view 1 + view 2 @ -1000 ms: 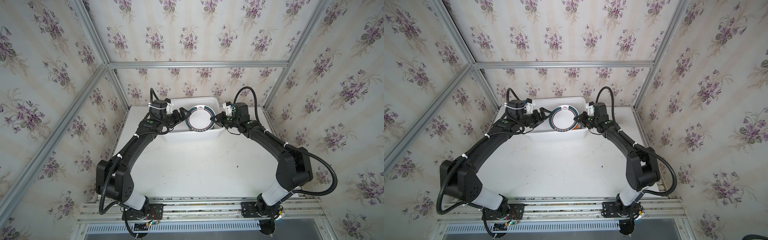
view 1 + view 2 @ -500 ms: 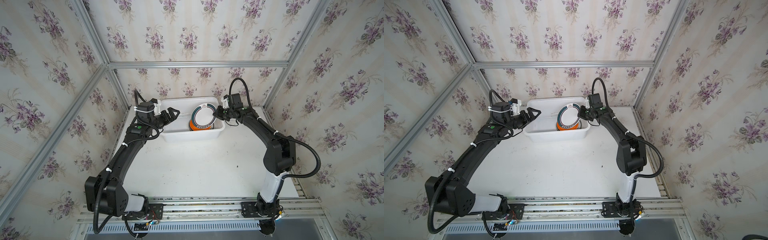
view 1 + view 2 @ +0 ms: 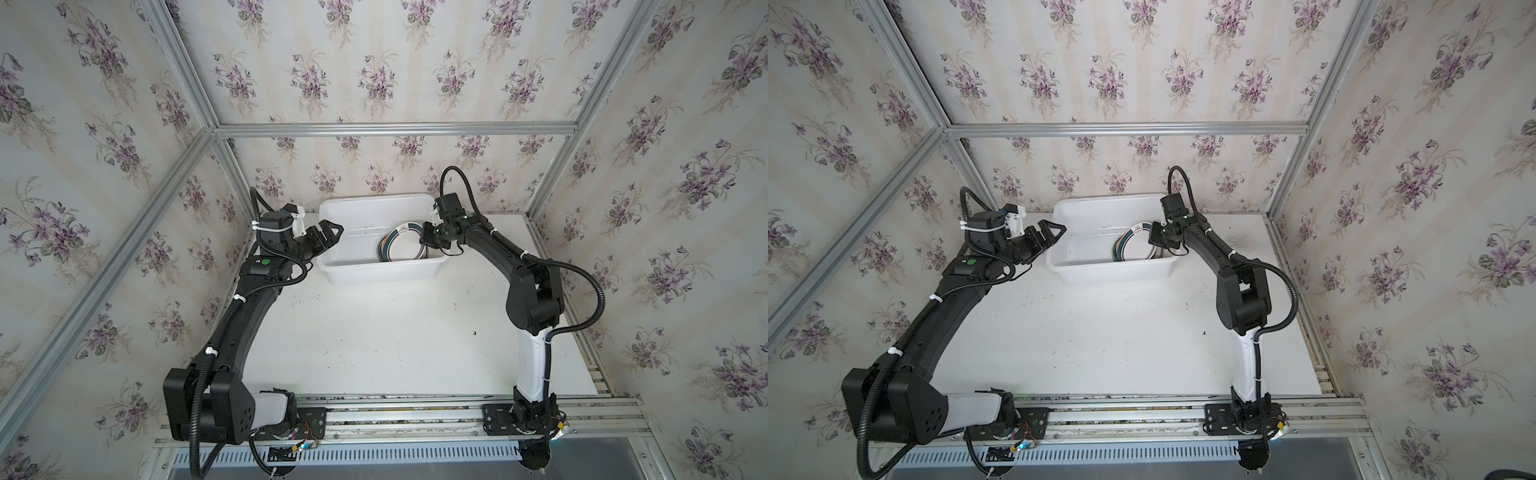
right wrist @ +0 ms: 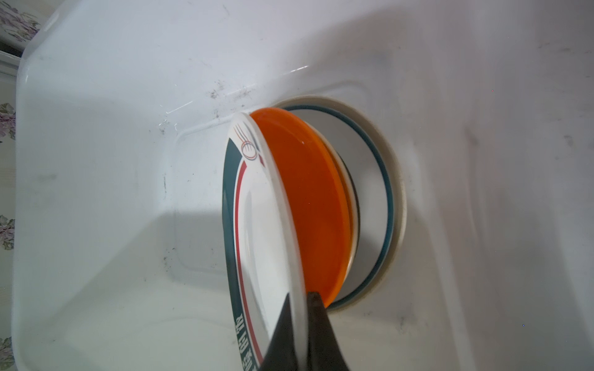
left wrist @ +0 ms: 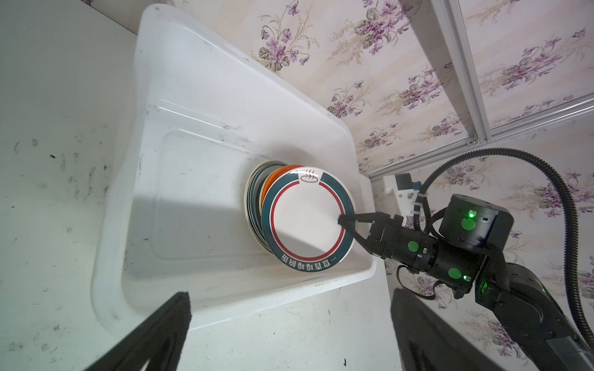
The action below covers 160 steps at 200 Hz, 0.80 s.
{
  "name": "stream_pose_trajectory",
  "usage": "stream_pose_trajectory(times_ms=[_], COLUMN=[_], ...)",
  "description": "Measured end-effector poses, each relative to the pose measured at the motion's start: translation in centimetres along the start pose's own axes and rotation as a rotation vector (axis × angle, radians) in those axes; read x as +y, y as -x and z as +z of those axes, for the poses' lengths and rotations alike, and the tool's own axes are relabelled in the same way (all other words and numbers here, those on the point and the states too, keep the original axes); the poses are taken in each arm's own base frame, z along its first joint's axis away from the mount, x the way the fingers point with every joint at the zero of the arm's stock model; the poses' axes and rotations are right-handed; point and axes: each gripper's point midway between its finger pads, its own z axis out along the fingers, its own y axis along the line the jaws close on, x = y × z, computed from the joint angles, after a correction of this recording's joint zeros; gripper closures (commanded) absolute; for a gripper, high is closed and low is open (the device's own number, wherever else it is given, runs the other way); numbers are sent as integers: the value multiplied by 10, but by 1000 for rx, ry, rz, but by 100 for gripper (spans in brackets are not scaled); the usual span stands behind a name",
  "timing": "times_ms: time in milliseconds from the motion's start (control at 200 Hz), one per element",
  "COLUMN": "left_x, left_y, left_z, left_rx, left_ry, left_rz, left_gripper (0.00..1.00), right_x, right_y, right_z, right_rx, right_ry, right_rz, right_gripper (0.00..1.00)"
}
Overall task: Place the plates into the plastic bin on the countertop
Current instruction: Place the plate in the plastic bin.
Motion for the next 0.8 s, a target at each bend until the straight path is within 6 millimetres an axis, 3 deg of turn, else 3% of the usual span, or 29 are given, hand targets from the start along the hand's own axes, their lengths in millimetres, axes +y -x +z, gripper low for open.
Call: stream_pose_trajectory(times_ms=[215, 290, 365, 455, 560, 665, 800], left_x=[13, 18, 22, 26, 31, 38, 52], left_y=[1, 1, 0, -1, 0, 2, 2], left_z=[-3, -2, -3, -4, -7, -10, -13], left_rx=[-7, -8, -8, -8, -25, -41, -60], left_ry=[25, 35, 44, 54, 73, 98, 140], left_rz=[-9, -14, -19, -20, -19, -14, -17], left_gripper=[1, 1, 0, 0, 0, 0, 0], right_x=[1, 0, -2, -15, -15, -7, -1], right_y=[1, 1, 0, -7, -6, 1, 11], right_z=[5, 5, 5, 5, -1, -13, -33], right_rx=[-1, -1, -3, 17, 10, -19, -63], right_ry=[-6, -8, -23, -82, -88, -78, -66], right_rz=[-4, -4, -6, -16, -23, -41, -45], right_gripper=[99, 90, 72, 57, 37, 30, 28])
